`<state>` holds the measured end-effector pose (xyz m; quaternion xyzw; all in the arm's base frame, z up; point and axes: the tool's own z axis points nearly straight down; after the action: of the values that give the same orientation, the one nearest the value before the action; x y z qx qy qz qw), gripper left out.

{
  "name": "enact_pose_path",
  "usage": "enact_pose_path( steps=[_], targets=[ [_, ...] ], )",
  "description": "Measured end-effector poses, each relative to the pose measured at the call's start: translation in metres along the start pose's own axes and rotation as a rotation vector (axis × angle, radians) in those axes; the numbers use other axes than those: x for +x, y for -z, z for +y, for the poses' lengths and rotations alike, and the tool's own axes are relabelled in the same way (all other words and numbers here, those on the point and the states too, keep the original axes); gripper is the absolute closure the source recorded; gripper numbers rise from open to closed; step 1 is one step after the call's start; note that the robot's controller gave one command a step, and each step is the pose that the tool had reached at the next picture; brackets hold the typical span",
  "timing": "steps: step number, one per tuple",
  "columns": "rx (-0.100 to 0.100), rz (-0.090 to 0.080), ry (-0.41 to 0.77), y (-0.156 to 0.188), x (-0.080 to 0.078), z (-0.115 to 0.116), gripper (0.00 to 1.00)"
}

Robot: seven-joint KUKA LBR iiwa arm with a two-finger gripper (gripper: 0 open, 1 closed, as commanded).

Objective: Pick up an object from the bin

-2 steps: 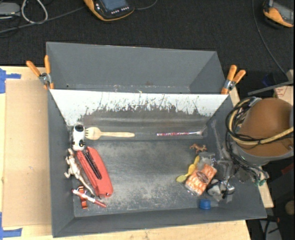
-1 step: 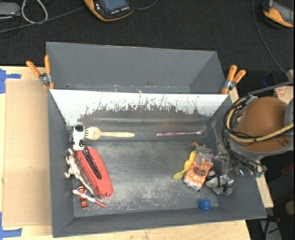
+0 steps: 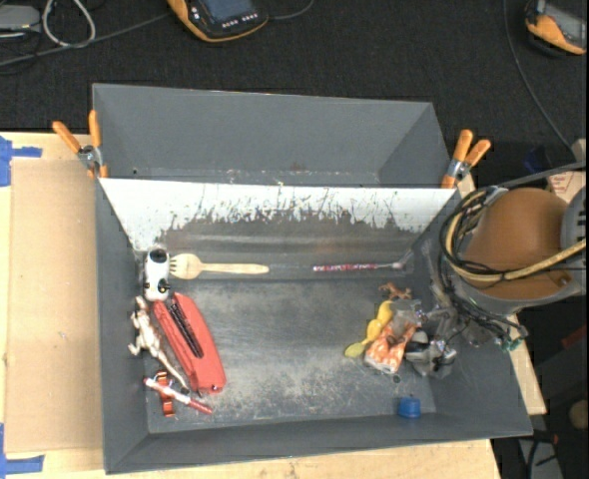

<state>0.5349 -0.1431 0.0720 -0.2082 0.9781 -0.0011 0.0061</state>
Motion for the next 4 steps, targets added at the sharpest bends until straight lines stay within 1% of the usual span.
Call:
enact_pose_path(
  steps=[1,3,4],
  targets=[
    [0.0,0.0,0.0,0.0,0.0,0.0,1.0],
    [-0.002,0.0,0.001,0.023,-0.001,0.001,1.0],
    [-0.007,0.004,-0.001,0.062,-0.001,0.003,1.0]
  ],
)
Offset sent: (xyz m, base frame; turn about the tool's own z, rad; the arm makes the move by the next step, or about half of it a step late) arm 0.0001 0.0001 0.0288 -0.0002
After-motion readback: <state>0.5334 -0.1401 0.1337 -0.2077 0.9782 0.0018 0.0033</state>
